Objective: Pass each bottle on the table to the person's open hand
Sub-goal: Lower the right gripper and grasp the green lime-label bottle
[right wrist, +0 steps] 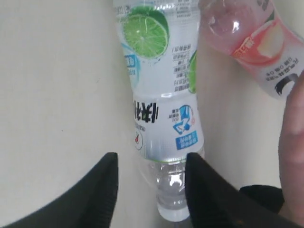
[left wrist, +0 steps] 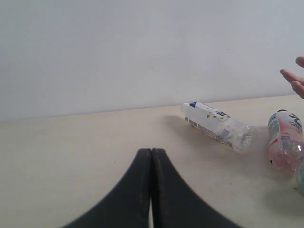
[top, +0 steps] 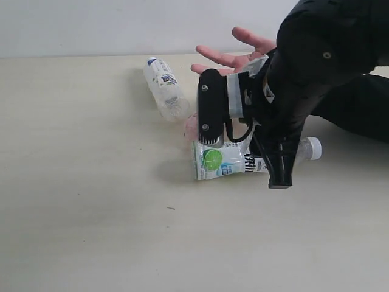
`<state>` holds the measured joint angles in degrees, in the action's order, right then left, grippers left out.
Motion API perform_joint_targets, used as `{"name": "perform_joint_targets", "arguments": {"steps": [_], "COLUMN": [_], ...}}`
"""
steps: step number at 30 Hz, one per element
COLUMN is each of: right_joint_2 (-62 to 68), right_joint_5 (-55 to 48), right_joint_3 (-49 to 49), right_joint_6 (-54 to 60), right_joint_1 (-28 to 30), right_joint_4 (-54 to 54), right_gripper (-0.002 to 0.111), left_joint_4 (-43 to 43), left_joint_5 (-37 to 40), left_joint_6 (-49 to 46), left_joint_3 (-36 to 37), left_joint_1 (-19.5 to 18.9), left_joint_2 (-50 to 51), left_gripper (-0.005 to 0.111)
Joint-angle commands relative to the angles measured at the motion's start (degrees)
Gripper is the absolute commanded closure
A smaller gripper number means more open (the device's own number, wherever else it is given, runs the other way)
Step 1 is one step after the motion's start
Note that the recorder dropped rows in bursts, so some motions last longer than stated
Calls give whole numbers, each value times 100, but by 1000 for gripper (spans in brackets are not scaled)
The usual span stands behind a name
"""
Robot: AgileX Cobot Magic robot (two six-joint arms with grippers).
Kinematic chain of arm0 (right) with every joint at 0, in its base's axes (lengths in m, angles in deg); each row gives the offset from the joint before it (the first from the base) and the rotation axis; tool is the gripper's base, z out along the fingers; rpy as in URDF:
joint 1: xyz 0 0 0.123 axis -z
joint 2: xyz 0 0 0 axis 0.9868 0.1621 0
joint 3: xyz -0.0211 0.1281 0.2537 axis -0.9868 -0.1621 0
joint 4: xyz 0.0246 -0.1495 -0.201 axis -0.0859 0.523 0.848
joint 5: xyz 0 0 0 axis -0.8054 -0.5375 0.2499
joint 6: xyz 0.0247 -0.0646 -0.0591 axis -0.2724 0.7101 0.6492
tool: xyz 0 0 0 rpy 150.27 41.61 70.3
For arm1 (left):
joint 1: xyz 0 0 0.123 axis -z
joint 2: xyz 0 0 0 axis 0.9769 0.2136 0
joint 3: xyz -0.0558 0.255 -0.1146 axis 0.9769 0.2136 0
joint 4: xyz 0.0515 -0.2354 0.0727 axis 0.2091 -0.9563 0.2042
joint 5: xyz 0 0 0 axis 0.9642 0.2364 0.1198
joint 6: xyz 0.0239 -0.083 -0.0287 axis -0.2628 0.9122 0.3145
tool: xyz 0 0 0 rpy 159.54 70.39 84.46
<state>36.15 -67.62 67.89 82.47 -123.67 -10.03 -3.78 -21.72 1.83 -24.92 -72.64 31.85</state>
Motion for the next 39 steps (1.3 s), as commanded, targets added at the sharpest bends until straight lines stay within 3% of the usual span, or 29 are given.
{"name": "perform_joint_targets", "arguments": {"steps": [1,6,20,25,31,39], "right_joint_2": [252,616,1297,1307,1480,1708], "right_joint_5": [353,749,1500,1556,1540,1585], "right_joint_3": [41,41,41,41,41,41], "right_joint_6": [83,336,318,-48,-768,-846], "right_joint_1": [-4,-4,-4,-4,-4,-4], "right_joint_4": [7,18,257,525,1167,1387], "right_gripper": [47,36,35,27,27,27], "left_joint_4": [-48,-48,-48,-48,-48,-48], "left_joint_5": [-58,-58,-58,-58,-58,-58], "left_joint_6": [-11,-11,-11,-11,-11,-11], "left_joint_3": [21,21,21,21,21,21], "left_joint_1": [24,24,24,24,24,24], "left_joint_2": [-37,-37,-37,-37,-37,-37], "left_gripper": [107,107,107,107,107,107]}}
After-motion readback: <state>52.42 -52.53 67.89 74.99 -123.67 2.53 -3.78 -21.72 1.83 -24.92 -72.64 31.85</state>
